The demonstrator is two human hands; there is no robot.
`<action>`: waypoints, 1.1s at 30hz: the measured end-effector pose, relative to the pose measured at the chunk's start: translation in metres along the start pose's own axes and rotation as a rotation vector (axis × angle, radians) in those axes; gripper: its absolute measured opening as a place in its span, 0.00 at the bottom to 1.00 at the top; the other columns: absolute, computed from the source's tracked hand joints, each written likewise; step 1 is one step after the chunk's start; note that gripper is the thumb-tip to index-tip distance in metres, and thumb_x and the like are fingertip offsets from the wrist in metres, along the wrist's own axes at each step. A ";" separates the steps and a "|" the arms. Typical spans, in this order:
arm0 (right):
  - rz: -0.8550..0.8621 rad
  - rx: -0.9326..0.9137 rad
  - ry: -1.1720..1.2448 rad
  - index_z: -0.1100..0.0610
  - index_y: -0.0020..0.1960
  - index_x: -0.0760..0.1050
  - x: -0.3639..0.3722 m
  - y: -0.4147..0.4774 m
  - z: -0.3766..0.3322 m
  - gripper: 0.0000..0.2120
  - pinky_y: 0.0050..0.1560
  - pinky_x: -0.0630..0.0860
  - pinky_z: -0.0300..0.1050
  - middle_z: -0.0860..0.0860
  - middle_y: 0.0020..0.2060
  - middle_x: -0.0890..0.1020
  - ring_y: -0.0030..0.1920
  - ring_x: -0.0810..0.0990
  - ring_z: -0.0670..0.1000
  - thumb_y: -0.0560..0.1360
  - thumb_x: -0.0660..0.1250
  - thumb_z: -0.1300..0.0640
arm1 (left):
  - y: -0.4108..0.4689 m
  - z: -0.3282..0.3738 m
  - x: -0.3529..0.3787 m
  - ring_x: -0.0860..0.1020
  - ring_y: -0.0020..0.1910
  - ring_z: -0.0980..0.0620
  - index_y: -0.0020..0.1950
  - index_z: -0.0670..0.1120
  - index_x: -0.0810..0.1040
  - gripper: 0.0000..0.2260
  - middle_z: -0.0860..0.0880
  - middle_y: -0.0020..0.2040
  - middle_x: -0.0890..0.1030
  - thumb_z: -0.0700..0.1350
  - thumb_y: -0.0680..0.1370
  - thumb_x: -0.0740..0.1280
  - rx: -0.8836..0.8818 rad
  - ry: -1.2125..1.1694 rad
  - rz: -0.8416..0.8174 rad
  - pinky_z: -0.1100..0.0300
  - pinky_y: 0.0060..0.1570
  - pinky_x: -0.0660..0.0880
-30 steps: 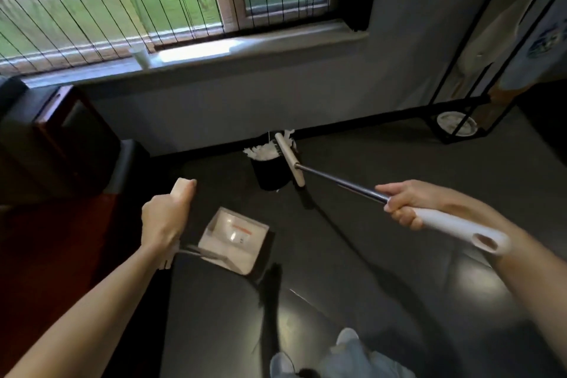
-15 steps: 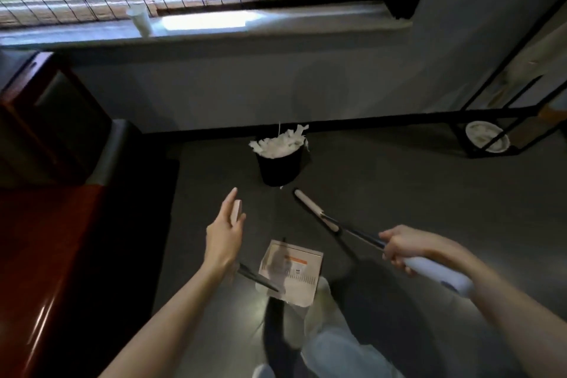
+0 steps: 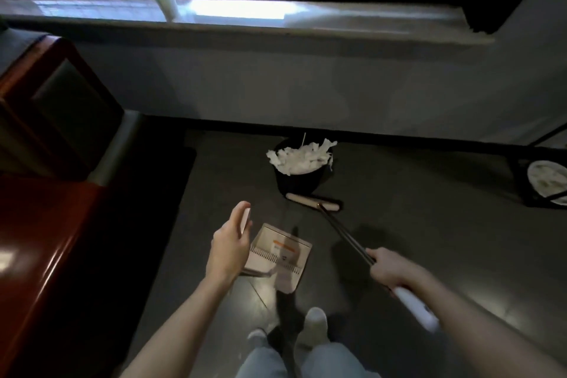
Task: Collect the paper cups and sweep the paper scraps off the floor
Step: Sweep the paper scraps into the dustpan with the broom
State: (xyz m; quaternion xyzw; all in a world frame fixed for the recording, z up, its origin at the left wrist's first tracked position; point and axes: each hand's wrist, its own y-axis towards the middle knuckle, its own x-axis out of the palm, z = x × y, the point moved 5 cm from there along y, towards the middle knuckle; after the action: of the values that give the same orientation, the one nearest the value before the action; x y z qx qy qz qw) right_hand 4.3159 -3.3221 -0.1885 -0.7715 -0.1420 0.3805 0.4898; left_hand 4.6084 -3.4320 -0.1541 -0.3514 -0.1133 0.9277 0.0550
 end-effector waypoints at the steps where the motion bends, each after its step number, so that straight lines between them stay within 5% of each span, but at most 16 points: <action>1: -0.038 0.003 -0.013 0.47 0.71 0.67 0.000 0.004 -0.002 0.27 0.39 0.77 0.41 0.50 0.47 0.80 0.41 0.81 0.49 0.72 0.59 0.61 | 0.008 0.000 -0.001 0.75 0.35 0.53 0.62 0.59 0.70 0.12 0.51 0.43 0.79 0.47 0.80 0.62 -0.005 -0.003 0.010 0.55 0.41 0.75; 6: -0.223 0.010 -0.131 0.46 0.73 0.62 -0.002 -0.011 -0.003 0.33 0.30 0.76 0.38 0.52 0.38 0.79 0.29 0.79 0.47 0.70 0.61 0.62 | 0.022 0.004 0.003 0.74 0.34 0.53 0.60 0.61 0.69 0.12 0.50 0.40 0.78 0.46 0.80 0.62 -0.004 -0.012 0.019 0.54 0.40 0.74; 12: -0.301 0.004 -0.024 0.51 0.69 0.68 -0.033 -0.057 -0.007 0.28 0.22 0.70 0.38 0.48 0.21 0.75 0.21 0.72 0.45 0.71 0.59 0.67 | 0.016 0.010 0.002 0.76 0.37 0.52 0.63 0.57 0.70 0.13 0.50 0.40 0.78 0.46 0.80 0.61 0.033 -0.025 -0.010 0.58 0.40 0.71; 23: -0.211 0.046 0.288 0.51 0.75 0.58 -0.031 -0.083 -0.024 0.32 0.22 0.70 0.37 0.49 0.23 0.75 0.21 0.72 0.44 0.74 0.59 0.68 | -0.006 -0.001 -0.003 0.77 0.37 0.51 0.64 0.60 0.65 0.14 0.47 0.44 0.79 0.47 0.80 0.60 0.087 -0.012 -0.144 0.55 0.38 0.76; 29: -0.248 0.075 0.404 0.60 0.68 0.68 0.048 -0.064 -0.055 0.22 0.24 0.69 0.36 0.48 0.22 0.73 0.22 0.71 0.44 0.74 0.58 0.67 | -0.012 -0.004 -0.006 0.77 0.41 0.48 0.67 0.60 0.63 0.16 0.46 0.44 0.77 0.48 0.81 0.59 0.096 0.023 -0.206 0.54 0.44 0.74; 33: -0.341 0.193 0.745 0.59 0.52 0.72 0.060 -0.077 -0.061 0.10 0.22 0.66 0.35 0.51 0.23 0.71 0.23 0.68 0.45 0.74 0.58 0.67 | -0.016 -0.003 -0.009 0.76 0.37 0.54 0.68 0.59 0.62 0.17 0.46 0.45 0.77 0.46 0.81 0.58 0.115 0.065 -0.289 0.60 0.38 0.71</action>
State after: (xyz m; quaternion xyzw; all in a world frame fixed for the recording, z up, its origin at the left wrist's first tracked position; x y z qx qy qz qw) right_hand 4.4122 -3.2893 -0.1347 -0.7725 -0.0447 0.0002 0.6335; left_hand 4.6170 -3.4179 -0.1463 -0.3576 -0.1077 0.9032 0.2117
